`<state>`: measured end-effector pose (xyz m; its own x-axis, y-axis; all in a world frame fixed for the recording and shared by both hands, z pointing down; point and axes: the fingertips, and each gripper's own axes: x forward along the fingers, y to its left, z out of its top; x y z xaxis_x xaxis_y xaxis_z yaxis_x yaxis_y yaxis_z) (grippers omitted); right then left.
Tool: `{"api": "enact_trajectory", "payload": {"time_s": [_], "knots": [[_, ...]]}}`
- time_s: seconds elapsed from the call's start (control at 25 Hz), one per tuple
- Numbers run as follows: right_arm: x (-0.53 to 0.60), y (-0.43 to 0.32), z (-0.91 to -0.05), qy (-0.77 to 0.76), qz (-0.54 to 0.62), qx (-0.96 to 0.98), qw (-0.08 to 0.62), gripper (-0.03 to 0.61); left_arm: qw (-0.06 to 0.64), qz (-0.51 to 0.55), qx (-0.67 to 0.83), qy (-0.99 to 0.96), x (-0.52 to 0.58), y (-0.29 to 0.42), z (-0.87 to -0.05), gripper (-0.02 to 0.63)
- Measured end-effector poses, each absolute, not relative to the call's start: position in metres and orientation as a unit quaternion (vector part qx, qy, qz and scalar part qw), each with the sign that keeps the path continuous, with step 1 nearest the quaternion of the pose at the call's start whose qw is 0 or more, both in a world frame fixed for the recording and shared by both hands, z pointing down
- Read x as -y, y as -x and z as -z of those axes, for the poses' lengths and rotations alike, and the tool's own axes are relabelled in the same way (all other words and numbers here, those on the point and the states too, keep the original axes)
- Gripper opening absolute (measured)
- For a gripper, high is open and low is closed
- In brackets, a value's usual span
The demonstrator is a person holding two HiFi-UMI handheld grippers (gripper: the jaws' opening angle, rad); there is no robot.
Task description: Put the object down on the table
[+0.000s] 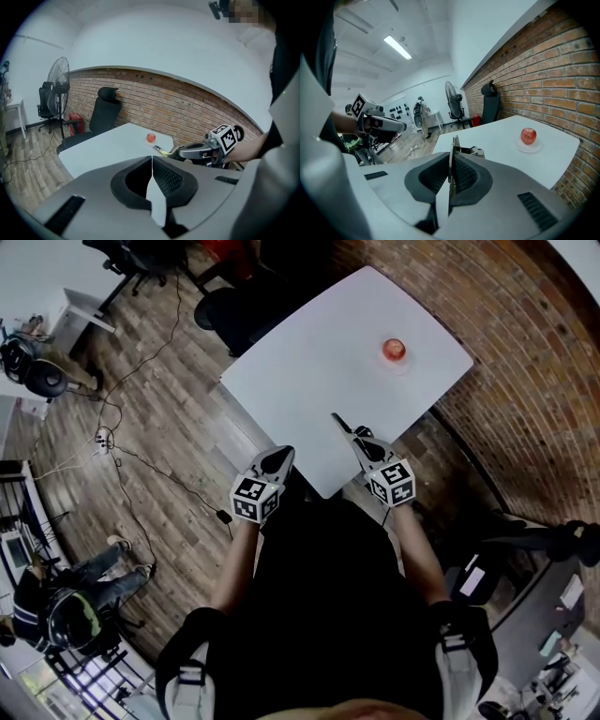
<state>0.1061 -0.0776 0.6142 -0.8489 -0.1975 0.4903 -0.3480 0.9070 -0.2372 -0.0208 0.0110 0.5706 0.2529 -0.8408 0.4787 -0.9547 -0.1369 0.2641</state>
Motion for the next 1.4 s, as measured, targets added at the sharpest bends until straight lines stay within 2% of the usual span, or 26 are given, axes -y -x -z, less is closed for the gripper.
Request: {"api": "enact_trajectory", "payload": {"time_s": [0.6,1.4], "knots": [[0.091,-0.086,-0.623,-0.178,-0.172,0.937,0.246,0.005,0.261,-0.108,0.577,-0.766,0.013,0.054,-0.572,0.021],[0.119,-0.011,-0.644,-0.242,-0.209,0.912,0.259,0.005,0.274,-0.130,0.510,-0.805,0.068,0.136,-0.584,0.021]]}}
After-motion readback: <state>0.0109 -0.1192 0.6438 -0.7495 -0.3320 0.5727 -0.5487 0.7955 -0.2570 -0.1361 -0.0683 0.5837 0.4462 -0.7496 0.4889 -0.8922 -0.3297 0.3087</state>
